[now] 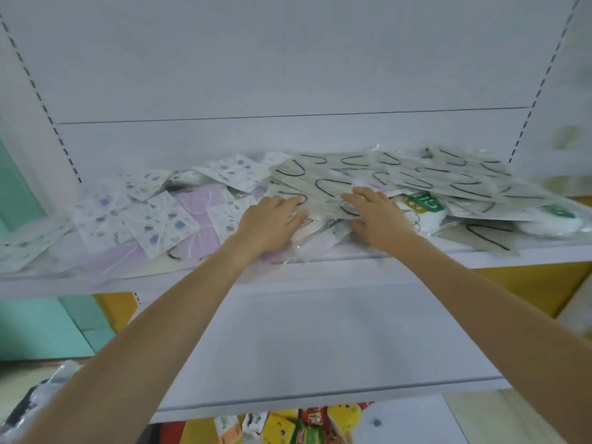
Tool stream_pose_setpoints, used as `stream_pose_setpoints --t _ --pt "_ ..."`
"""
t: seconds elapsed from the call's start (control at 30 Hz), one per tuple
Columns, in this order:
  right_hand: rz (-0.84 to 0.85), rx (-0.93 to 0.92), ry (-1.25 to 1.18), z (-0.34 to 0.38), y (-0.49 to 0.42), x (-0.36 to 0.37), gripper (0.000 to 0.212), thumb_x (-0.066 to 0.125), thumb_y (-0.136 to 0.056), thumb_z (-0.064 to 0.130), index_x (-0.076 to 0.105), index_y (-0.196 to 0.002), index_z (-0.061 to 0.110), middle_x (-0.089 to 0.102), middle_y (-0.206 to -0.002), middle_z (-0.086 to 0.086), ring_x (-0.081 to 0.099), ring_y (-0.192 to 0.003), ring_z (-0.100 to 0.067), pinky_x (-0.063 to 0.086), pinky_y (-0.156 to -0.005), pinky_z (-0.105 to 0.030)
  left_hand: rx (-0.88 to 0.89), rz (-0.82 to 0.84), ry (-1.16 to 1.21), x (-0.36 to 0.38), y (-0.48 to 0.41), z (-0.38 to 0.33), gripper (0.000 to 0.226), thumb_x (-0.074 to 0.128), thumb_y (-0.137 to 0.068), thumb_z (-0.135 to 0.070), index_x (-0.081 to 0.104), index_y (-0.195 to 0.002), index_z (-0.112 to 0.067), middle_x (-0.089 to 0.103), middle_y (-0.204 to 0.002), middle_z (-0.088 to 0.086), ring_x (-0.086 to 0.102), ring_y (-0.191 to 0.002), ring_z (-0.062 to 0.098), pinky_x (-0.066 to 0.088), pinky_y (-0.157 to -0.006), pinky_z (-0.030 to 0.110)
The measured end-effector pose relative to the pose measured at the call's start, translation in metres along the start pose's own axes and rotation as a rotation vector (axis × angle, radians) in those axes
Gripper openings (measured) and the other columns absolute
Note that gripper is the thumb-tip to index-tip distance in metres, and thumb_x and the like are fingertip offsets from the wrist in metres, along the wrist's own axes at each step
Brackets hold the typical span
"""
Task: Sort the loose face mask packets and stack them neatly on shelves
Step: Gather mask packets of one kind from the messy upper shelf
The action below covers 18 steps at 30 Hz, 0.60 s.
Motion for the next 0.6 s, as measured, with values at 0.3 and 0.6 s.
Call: stream_pose_setpoints --t 0.3,0.6 --pt "-0.096 -0.042 -0.14 0.01 -0.036 0.015 0.027 0.046 -0.096 0.024 0.063 -0.114 0.014 0.046 -0.137 0.0 0.051 -0.117 -0.025 0.044 -0.085 -0.037 0.031 -0.229 0.213 0.001 -0.034 0.018 0.036 0.038 -0.098 -0.041 0.051 -0.128 -0.025 0.052 -0.065 -0.016 0.055 -0.072 0.011 0.034 -0.059 0.027" --pt "-0.05 0.013 -0.525 0.021 -0.06 0.017 0.029 0.053 -0.088 0.049 0.061 -0.084 0.022 0.055 -0.068 0.014 0.048 -0.061 -0.002 0.033 -0.056 -0.023 -0.146 -0.217 0.386 0.011 -0.066 0.031 0.03 0.045 -0.096 -0.031 0.06 -0.114 -0.012 0.061 -0.111 0.004 0.055 -0.102 0.019 0.042 -0.083 0.03"
Point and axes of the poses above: each hand's wrist, its own y-axis away from the middle knuckle, its own x-axis out of the palm, z = x × y, the point moved 3 cm from there along -y, towards the middle knuckle
